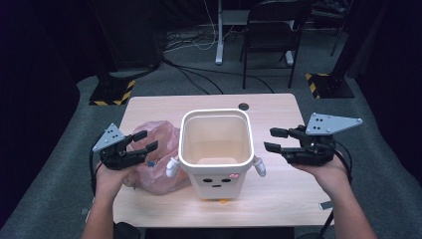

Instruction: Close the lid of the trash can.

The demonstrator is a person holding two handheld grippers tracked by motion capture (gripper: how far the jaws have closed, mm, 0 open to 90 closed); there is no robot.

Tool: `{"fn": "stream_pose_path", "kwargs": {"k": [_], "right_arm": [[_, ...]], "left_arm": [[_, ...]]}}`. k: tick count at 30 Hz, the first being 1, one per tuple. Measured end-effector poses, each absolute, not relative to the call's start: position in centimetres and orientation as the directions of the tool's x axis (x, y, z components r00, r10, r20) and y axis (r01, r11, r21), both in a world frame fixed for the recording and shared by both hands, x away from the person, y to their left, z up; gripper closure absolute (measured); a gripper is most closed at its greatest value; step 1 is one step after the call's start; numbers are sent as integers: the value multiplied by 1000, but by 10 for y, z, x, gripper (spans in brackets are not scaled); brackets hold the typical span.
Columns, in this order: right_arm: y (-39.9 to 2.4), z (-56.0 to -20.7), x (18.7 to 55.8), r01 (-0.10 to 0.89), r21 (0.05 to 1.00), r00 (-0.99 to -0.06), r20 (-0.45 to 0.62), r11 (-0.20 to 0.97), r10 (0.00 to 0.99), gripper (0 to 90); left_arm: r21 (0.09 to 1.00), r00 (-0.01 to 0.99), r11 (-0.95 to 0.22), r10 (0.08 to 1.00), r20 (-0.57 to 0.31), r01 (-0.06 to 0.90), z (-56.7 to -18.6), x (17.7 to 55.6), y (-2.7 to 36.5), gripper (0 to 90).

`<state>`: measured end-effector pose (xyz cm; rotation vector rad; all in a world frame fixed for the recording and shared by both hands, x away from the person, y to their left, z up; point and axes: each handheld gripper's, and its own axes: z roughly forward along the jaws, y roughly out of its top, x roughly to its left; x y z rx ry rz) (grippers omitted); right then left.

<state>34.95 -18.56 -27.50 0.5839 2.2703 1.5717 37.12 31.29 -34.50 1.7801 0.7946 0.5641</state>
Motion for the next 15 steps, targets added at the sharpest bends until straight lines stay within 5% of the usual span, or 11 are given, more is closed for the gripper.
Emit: {"fn": "stream_pose_path", "kwargs": {"k": [15], "right_arm": [[-195, -313, 356, 220, 925, -784, -22, 310, 621, 466]], "left_arm": [[941, 660, -221, 751, -2, 254, -347, 373, 315, 423]]}}
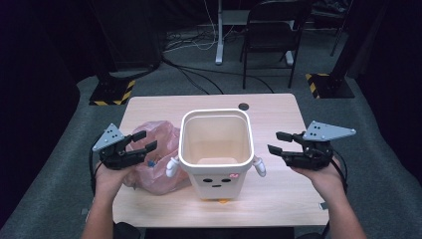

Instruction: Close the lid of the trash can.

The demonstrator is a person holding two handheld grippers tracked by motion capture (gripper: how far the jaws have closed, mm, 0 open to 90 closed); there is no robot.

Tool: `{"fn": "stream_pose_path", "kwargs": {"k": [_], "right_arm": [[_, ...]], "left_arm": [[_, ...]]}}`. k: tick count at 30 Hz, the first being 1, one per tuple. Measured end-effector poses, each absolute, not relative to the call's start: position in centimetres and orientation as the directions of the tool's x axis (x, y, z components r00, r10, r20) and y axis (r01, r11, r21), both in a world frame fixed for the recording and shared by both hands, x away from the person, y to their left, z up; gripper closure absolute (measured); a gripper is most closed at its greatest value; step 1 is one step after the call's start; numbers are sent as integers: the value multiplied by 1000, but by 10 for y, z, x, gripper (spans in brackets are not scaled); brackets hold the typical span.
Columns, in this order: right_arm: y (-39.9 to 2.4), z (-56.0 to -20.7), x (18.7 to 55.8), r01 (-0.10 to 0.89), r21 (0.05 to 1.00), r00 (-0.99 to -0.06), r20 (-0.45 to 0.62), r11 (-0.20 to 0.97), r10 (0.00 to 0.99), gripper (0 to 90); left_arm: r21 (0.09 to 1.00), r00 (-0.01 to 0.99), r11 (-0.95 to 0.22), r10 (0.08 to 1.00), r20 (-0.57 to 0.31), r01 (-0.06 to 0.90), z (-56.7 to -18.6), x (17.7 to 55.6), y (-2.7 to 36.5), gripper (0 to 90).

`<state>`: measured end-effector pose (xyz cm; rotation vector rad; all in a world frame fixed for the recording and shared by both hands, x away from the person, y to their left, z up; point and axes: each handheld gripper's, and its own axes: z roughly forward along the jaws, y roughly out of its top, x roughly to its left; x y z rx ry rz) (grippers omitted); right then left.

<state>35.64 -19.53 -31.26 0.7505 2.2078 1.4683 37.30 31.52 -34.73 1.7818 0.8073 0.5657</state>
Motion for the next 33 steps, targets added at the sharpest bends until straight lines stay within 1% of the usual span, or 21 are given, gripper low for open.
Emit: {"fn": "stream_pose_path", "kwargs": {"k": [14, 21, 33], "right_arm": [[-197, -341, 362, 251, 925, -738, -7, 284, 674, 466], [-198, -360, 366, 279, 916, -709, -6, 289, 705, 466], [-206, -389, 370, 306, 915, -670, 11, 262, 742, 466]], "left_arm": [[939, 651, -226, 759, 2, 261, -350, 374, 316, 423], [936, 647, -231, 762, 5, 264, -351, 375, 317, 423], [934, 640, -236, 768, 10, 269, -352, 376, 319, 422]]}}
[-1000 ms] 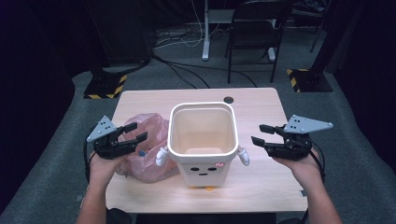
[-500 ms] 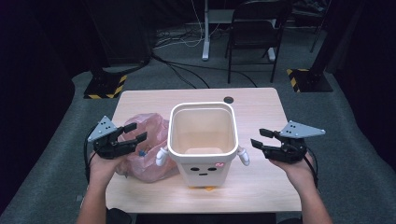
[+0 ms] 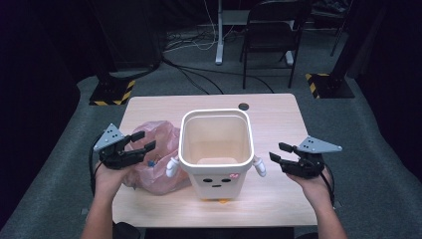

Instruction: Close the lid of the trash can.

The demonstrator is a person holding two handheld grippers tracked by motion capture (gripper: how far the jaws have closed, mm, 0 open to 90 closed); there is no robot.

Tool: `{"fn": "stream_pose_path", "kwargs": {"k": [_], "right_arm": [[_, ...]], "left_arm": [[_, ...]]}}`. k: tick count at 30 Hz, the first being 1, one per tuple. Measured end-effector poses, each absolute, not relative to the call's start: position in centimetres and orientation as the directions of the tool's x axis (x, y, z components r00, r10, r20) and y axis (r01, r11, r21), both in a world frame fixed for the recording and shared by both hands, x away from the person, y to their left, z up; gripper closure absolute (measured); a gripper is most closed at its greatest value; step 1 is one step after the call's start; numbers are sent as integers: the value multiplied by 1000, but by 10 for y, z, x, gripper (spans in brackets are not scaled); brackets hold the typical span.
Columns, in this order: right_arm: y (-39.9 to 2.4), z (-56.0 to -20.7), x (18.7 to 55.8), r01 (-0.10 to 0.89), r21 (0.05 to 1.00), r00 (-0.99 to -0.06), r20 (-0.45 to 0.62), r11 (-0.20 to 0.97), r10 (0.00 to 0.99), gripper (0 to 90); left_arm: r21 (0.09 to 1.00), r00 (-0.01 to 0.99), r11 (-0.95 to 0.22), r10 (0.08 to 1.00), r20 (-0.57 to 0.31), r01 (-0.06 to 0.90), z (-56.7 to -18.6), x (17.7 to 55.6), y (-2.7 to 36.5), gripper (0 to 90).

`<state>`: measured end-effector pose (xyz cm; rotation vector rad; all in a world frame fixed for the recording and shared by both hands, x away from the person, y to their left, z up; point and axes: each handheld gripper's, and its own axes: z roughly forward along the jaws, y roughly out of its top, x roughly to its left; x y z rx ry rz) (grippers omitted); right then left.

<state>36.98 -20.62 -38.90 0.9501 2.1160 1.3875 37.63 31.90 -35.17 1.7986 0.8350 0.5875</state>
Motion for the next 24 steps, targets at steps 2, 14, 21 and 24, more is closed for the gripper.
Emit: {"fn": "stream_pose_path", "kwargs": {"k": [2, 14, 21, 24], "right_arm": [[-207, -394, 370, 314, 912, -663, 10, 266, 748, 466], [-214, -420, 375, 346, 897, -625, 3, 274, 781, 465], [-219, -432, 378, 370, 894, -605, 24, 254, 796, 464], [-221, -437, 379, 376, 892, -595, 25, 251, 803, 464]], "left_arm": [[933, 640, -238, 768, 12, 269, -352, 376, 319, 422], [933, 640, -237, 768, 10, 271, -354, 378, 319, 422], [930, 638, -240, 770, 8, 278, -356, 379, 319, 422], [928, 637, -241, 771, 7, 282, -358, 380, 320, 422]]}}
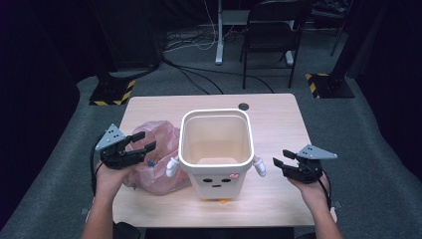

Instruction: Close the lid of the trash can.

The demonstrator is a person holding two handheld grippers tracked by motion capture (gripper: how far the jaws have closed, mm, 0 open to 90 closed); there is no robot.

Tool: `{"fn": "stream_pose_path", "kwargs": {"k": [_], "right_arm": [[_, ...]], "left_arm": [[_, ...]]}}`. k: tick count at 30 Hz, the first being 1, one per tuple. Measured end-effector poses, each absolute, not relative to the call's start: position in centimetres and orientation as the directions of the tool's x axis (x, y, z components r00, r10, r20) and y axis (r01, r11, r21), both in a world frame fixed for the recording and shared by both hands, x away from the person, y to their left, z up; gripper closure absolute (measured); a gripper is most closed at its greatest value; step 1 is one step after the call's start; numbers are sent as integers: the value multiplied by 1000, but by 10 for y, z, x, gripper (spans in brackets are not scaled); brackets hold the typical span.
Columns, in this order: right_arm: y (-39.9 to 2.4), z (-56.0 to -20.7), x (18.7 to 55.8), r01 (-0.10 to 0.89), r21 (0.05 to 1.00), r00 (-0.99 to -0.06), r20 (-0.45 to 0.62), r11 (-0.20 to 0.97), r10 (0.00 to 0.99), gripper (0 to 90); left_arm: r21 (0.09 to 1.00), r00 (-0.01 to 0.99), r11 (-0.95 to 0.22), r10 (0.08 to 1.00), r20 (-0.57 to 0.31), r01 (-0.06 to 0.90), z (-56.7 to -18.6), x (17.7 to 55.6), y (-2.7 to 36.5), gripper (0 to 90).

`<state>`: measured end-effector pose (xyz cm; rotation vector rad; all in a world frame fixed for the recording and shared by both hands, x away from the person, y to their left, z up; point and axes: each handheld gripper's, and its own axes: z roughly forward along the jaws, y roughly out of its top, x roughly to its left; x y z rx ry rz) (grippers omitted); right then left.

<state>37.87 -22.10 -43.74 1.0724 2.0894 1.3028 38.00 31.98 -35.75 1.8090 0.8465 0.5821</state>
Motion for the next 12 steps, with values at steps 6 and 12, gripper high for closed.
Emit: {"fn": "stream_pose_path", "kwargs": {"k": [6, 12], "right_arm": [[-224, -448, 380, 396, 884, -570, 23, 249, 821, 461], [-233, -460, 385, 441, 866, -547, 51, 236, 835, 439]], "left_arm": [[927, 633, -240, 774, 3, 289, -360, 381, 321, 422], [925, 616, -236, 787, 4, 296, -362, 383, 324, 416]]}}
